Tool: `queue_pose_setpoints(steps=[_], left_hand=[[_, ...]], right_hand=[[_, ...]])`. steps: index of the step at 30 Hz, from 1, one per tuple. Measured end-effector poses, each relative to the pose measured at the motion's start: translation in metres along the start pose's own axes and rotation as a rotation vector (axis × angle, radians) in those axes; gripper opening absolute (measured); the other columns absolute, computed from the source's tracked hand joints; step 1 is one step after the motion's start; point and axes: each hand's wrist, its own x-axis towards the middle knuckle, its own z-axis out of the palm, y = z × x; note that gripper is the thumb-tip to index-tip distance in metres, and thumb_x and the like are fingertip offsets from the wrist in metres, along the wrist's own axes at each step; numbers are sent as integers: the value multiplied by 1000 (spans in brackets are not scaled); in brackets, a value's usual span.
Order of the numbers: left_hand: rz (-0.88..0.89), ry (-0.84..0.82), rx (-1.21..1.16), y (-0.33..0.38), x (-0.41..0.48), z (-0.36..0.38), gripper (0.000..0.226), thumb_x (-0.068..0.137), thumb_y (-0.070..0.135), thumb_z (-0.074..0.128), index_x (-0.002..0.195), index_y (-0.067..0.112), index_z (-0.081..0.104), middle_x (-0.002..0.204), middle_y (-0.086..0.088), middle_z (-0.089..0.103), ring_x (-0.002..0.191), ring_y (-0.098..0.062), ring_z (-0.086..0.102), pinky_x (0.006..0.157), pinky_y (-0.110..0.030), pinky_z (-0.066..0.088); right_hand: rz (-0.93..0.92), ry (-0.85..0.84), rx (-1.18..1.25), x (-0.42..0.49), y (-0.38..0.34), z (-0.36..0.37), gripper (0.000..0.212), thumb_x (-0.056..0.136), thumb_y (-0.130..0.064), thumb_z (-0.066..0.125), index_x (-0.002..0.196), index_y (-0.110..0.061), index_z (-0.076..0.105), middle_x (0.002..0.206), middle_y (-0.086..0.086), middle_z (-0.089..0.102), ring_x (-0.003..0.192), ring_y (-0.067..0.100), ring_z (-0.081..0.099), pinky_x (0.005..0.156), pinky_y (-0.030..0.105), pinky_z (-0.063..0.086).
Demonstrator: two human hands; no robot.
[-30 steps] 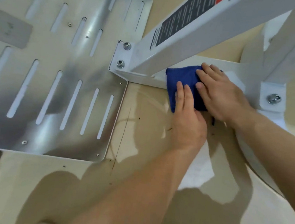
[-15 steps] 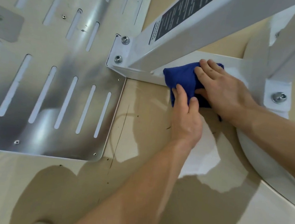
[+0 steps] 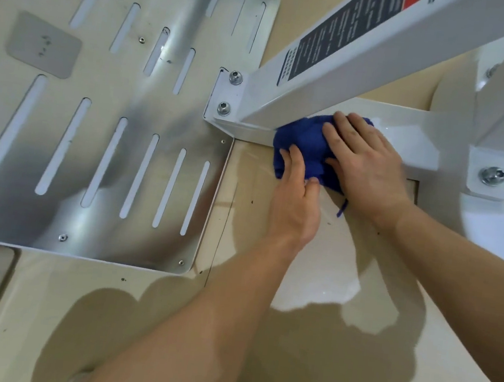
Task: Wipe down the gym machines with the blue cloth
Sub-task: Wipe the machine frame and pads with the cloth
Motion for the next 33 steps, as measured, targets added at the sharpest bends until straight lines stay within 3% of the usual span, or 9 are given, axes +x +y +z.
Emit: queue_pose_setpoints(steps=[5,10,14,19,22,24,29,31,33], left_hand=[[-53,7,-69,18,-5,1,71,104,34,38,156,21,-8,164,5,-13,147,-12,14,103,-15,18],[-40,62,-11,7,3,-15,67,105,36,33,157,21,-6,164,5,-14,149,-10,8,109,-20,19],[-3,78,-47,-2,9,-32,66,106,31,33,157,16,-5,164,1,-13,147,-3,-2,102,-7,7],[24,112,-73,-17,22,-56,65,105,32,28,155,4,-3,164,-7,-11,150,-14,-1,85,14,0],[24,153,-69,-23,26,-64,65,106,33,30,155,5,-2,165,-6,-6,150,-14,5,94,9,4],[57,146,-16,-26,27,-62,67,103,39,28,156,6,2,165,-10,1,151,-20,9,115,-12,11],[87,41,-54,-11,13,-40,61,103,29,32,156,13,8,162,-7,14,142,-19,28,107,-25,27],[83,73,-75,-7,13,-36,62,103,29,33,157,14,4,164,-7,9,145,-18,23,108,-20,23],[15,106,-69,-7,20,-40,65,106,29,33,156,10,-4,165,-5,-5,149,-12,7,104,-4,8]], right_hand=[[-226,-59,-40,-22,12,-7,56,97,-29,61,146,-6,45,156,21,34,146,40,28,115,52,32],[-385,-120,-83,-8,4,-13,53,102,-31,37,148,-6,43,159,18,29,149,38,22,118,51,26],[-482,-179,-193,12,-11,-13,61,101,-38,31,154,-8,24,163,10,18,152,30,11,122,46,19],[-453,-224,-277,25,-32,2,70,100,-46,24,156,-6,14,165,8,4,153,27,2,124,44,12],[-403,-204,-295,21,-38,6,68,100,-45,22,157,-7,16,165,5,2,153,26,1,124,44,9],[-413,-201,-276,24,-34,0,66,100,-42,25,157,-9,18,165,3,5,153,25,4,124,43,11],[-343,-233,-253,-7,-4,-12,62,100,-38,27,154,-9,29,164,4,12,152,28,12,123,45,16],[-322,-238,-229,-9,-7,-16,61,99,-39,28,152,-8,35,163,6,18,151,30,16,122,46,19],[-307,-245,-199,3,-20,-16,62,98,-41,31,152,-9,36,162,7,21,151,30,17,122,46,21]])
